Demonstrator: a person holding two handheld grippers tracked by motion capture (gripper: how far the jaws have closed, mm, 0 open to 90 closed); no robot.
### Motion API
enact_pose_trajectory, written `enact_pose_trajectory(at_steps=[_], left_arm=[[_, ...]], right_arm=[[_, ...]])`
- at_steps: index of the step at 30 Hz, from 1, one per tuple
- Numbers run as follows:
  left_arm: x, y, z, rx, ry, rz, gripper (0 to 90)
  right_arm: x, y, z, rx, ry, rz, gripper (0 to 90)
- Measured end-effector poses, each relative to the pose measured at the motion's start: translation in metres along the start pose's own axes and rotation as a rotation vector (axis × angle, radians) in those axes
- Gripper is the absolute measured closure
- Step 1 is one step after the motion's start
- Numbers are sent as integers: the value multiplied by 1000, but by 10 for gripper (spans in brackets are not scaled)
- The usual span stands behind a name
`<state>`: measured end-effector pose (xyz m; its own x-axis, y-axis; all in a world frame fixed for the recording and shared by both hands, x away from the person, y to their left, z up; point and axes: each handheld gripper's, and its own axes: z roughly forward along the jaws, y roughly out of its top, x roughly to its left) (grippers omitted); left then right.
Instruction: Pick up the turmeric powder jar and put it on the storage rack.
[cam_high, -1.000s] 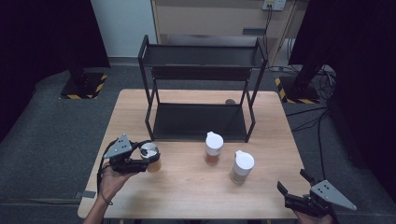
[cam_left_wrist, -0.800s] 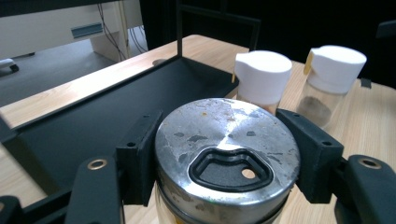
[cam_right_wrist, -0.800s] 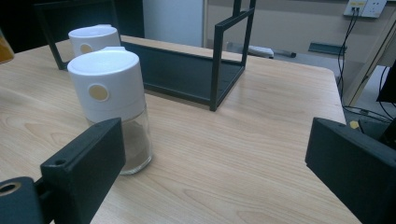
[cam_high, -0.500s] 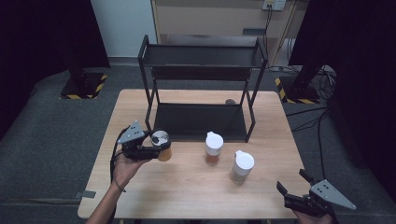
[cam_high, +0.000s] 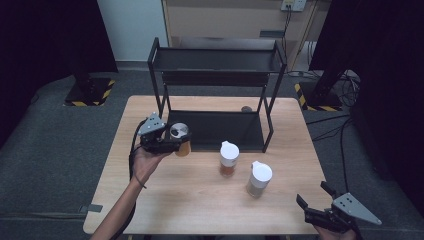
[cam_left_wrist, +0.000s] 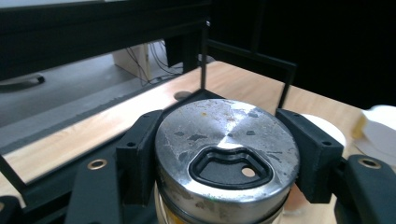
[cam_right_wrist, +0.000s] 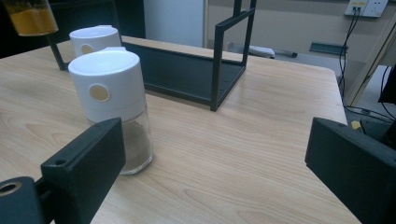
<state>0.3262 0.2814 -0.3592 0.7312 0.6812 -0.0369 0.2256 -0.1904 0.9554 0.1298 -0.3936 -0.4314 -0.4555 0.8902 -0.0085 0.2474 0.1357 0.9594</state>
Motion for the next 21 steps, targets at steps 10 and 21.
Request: enact_pose_trajectory(at_steps=[10,21], left_arm=[[11,4,26,-24,60,-15,343],[18,-4,55,-25,143,-41,343]], right_arm=[[0,0,0,0,1,-1,54],[-1,-1,-1,-2,3,3,55]])
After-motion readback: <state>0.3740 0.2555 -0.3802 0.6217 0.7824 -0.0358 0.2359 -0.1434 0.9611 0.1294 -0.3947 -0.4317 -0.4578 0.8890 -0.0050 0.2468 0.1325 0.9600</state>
